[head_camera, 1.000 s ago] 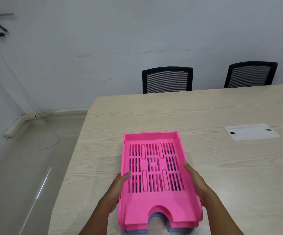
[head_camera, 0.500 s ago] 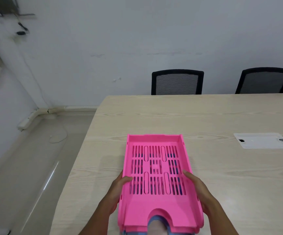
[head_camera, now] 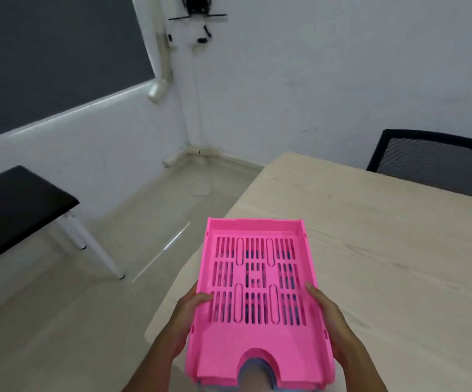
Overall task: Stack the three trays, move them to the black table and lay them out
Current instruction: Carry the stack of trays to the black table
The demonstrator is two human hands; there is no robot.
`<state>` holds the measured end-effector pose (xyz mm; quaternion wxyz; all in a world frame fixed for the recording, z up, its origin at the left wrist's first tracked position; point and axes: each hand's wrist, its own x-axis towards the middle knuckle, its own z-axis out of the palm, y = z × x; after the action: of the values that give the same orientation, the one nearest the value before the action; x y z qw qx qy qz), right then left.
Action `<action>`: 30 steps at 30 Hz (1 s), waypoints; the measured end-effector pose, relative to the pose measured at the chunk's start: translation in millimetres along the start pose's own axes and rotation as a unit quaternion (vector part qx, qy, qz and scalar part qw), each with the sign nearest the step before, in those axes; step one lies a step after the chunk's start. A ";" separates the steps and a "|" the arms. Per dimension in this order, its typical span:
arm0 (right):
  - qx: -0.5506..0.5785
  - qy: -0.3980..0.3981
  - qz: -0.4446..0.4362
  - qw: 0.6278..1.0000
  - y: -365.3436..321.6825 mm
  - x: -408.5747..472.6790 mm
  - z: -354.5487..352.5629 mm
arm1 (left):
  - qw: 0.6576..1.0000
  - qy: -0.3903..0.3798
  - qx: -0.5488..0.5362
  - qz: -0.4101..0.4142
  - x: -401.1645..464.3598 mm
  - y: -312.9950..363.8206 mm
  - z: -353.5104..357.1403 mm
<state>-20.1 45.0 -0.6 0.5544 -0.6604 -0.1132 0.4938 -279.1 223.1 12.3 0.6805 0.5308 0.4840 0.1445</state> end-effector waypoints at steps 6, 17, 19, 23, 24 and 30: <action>-0.049 -0.120 0.004 0.992 -12.8 17.9 91.9 | 0.991 0.095 -0.091 0.021 -50.8 -23.3 -74.4; -0.150 -0.247 0.038 0.957 6.5 40.1 293.3 | 0.953 0.232 -0.193 0.018 -99.6 -68.3 -235.1; -0.161 -0.270 0.032 0.949 7.0 43.8 340.9 | 0.950 0.235 -0.204 0.033 -104.9 -73.1 -274.5; -0.173 -0.306 0.019 0.936 5.8 48.6 421.4 | 0.934 0.276 -0.222 0.056 -113.0 -78.3 -337.1; -0.176 -0.314 0.016 0.933 6.5 49.6 441.9 | 0.930 0.281 -0.229 0.064 -117.0 -78.8 -351.9; -0.196 -0.356 -0.008 0.914 1.9 55.6 556.1 | 0.903 0.322 -0.268 0.092 -124.9 -74.2 -447.9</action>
<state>-426.2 428.1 25.3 0.3402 -0.5356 -0.4027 0.6597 -727.5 366.0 25.8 0.5876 0.2952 0.5690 0.4939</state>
